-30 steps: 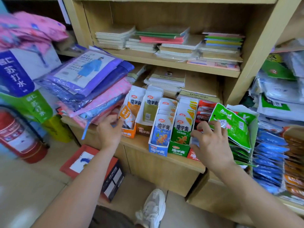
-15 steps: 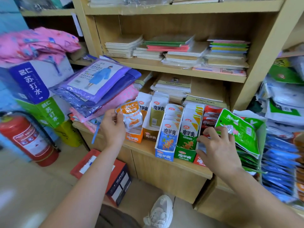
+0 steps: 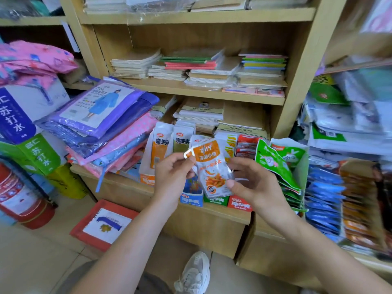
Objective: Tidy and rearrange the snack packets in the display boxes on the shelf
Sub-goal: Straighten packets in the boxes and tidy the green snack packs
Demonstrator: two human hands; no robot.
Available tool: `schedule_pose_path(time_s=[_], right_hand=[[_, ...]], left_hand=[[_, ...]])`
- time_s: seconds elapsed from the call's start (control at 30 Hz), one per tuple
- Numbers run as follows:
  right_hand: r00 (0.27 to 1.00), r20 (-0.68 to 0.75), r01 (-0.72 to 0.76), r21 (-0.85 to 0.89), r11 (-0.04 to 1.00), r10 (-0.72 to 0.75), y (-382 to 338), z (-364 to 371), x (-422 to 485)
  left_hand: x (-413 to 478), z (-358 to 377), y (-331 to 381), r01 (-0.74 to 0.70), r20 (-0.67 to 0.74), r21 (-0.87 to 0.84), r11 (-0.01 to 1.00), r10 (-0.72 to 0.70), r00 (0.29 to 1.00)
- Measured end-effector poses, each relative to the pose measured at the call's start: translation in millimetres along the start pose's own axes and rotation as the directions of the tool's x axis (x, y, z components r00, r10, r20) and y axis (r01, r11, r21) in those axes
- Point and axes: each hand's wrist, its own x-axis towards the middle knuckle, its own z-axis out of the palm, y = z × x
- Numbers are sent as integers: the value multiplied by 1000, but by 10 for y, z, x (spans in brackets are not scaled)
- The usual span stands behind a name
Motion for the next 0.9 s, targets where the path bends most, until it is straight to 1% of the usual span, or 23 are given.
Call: schedule_pose_path(time_s=[0.03, 0.1, 0.2, 0.27, 0.33, 0.4, 0.47, 0.5, 0.57, 0.6, 0.67, 0.77, 0.83, 0.87, 0.9], right_hand=[[1000, -5, -8, 45, 999, 8, 3, -9, -8], [999, -32, -10, 82, 997, 12, -1, -57, -22], [996, -85, -21, 60, 998, 26, -55, -223, -65], [993, -110, -45, 42, 998, 50, -104, -400, -113], [986, -152, -61, 38, 997, 66, -148, -621, -174], [973, -224, -57, 17, 998, 59, -182, -874, -231], [948, -315, -35, 29, 999, 43, -220, -1134, -294], [933, -358, -25, 31, 999, 34, -234, -1268, -325], [902, -431, -7, -16, 1000, 0, -251, -1538, -395], [886, -463, -6, -66, 998, -25, -254, -1671, -436], [849, -523, -34, -207, 978, -81, -222, -1951, -511], [793, -584, -99, -408, 908, -175, -173, -2332, -610], [771, -593, -185, -556, 810, -231, -151, -2525, -649], [767, -592, -241, -624, 743, -248, -144, -2593, -661], [766, -590, -289, -672, 682, -256, -117, -2656, -654]], left_hand=[[-27, 56, -1, 29, 20, -18, 999, -28, 999], [-87, 170, 12, 98, 57, -64, 993, -95, 994], [-170, 340, 37, 205, 122, -150, 967, -187, 975], [-226, 475, 69, 239, 189, -176, 955, -206, 960], [-299, 630, 99, 227, 273, -138, 964, -183, 944], [-390, 797, 120, 132, 349, -38, 991, -110, 931], [-471, 965, 94, -49, 428, 77, 996, 12, 904], [-507, 1052, 57, -144, 477, 121, 982, 70, 876], [-584, 1229, -32, -312, 587, 196, 929, 144, 797], [-621, 1324, -77, -396, 635, 234, 888, 168, 754], [-699, 1526, -144, -556, 727, 308, 772, 186, 661], [-776, 1799, -240, -737, 826, 388, 554, 146, 545], [-773, 1929, -323, -812, 854, 426, 399, 120, 507], [-759, 1976, -363, -829, 857, 442, 343, 111, 503], [-741, 2011, -395, -834, 856, 456, 310, 105, 507]])
